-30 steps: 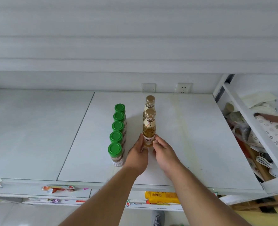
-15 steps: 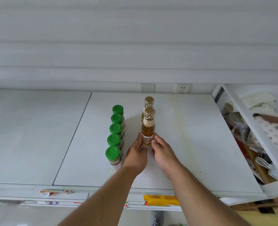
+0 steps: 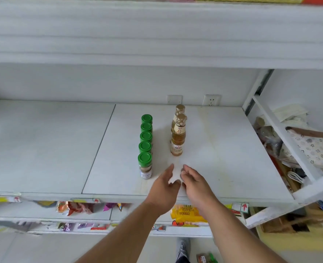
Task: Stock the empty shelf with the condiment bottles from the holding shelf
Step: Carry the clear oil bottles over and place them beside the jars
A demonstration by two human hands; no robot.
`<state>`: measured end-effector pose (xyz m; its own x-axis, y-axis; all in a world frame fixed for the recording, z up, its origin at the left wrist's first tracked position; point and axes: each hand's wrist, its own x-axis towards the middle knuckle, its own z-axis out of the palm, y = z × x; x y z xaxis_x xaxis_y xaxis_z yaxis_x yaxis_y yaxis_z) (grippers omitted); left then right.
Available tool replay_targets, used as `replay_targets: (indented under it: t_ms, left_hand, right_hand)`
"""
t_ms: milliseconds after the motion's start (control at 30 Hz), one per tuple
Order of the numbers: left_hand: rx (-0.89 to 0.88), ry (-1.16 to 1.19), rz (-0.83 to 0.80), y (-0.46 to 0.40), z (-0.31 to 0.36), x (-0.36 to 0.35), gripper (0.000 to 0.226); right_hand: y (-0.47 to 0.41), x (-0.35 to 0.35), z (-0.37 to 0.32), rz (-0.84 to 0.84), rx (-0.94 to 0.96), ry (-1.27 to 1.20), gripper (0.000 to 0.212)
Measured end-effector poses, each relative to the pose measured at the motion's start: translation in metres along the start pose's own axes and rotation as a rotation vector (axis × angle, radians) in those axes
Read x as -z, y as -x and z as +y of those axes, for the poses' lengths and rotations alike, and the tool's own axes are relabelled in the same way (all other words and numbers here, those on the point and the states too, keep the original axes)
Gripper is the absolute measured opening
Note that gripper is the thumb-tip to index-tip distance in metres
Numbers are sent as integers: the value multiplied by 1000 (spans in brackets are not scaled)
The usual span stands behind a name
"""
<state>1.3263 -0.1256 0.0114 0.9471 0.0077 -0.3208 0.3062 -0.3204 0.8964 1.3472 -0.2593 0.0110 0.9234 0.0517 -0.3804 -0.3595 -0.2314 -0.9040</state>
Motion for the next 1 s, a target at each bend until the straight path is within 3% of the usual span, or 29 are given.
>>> replay_targets:
  t_ms: [333,567,767,1000]
  left_hand:
    - [-21,-110,101,96,-20,51,53]
    - [88,-588,416,191,-37,114,63]
    - [418,-638,594,293,-62,85,72]
    - [791,-536,784,431,-99,20,73]
  right_hand:
    - [80,-29,-26,-180,194,561,55]
    - [119,-67,-44,-460,584,1028,64]
    - [163,-89,-20,-724,848,1256,72]
    - [254,-128,13,-1039,1055,1298,75]
